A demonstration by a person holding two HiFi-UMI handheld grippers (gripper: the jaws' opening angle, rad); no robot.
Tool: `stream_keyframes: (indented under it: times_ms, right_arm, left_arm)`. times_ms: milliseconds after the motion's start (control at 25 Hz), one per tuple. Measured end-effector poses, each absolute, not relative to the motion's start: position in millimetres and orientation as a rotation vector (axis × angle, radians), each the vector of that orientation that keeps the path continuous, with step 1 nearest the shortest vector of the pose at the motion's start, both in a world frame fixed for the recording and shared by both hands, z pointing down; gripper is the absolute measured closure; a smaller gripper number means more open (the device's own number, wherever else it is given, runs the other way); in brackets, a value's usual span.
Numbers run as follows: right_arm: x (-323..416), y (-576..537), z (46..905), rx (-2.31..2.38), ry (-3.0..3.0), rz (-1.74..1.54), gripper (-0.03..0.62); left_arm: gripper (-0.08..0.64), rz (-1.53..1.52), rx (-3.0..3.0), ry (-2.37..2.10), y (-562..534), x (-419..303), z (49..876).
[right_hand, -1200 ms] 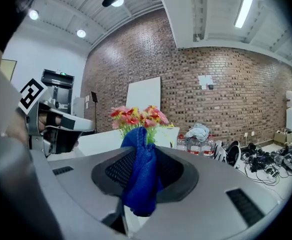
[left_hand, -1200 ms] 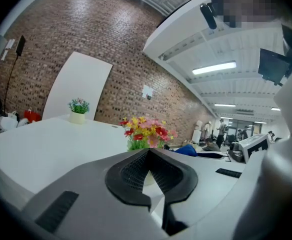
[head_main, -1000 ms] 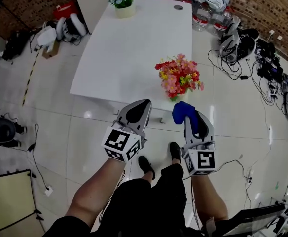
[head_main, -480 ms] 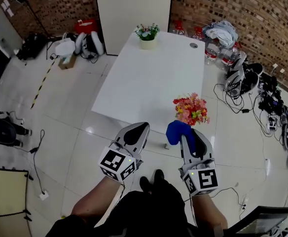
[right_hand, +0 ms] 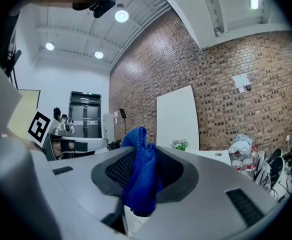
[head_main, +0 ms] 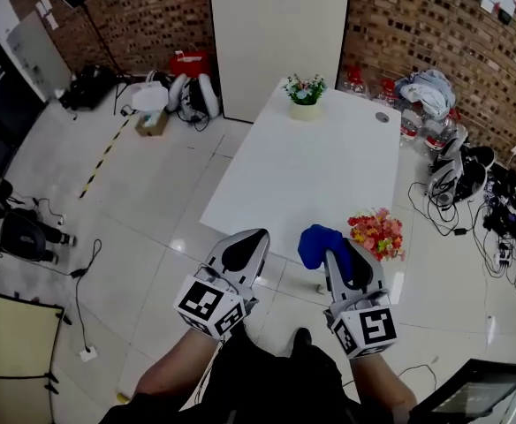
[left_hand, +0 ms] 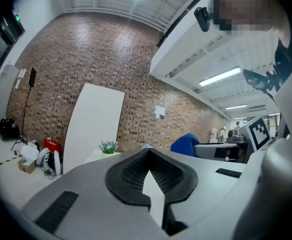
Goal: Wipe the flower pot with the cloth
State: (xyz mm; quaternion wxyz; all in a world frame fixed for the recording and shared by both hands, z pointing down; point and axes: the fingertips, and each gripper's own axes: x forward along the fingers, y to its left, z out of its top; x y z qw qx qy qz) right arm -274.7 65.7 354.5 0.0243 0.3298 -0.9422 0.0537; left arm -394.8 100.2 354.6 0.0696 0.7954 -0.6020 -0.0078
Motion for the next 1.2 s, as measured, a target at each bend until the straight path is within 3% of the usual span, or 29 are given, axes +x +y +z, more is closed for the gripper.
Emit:
stream_keyframes:
  times_ms: [560,1200]
  right_arm:
    - [-383.3,65.7,323.2,1.369,-2.850,0.119,0.494]
    - [-395.4,-8.6,317.5,1.536,-2.781,0.099,0.494]
  left_arm:
    - [0.563,-0.062,2.518,-1.619,98.0,-517.0,340.0]
    - [0.563,-0.016,2.680,-1.445,-3.9,-530.7,329.1]
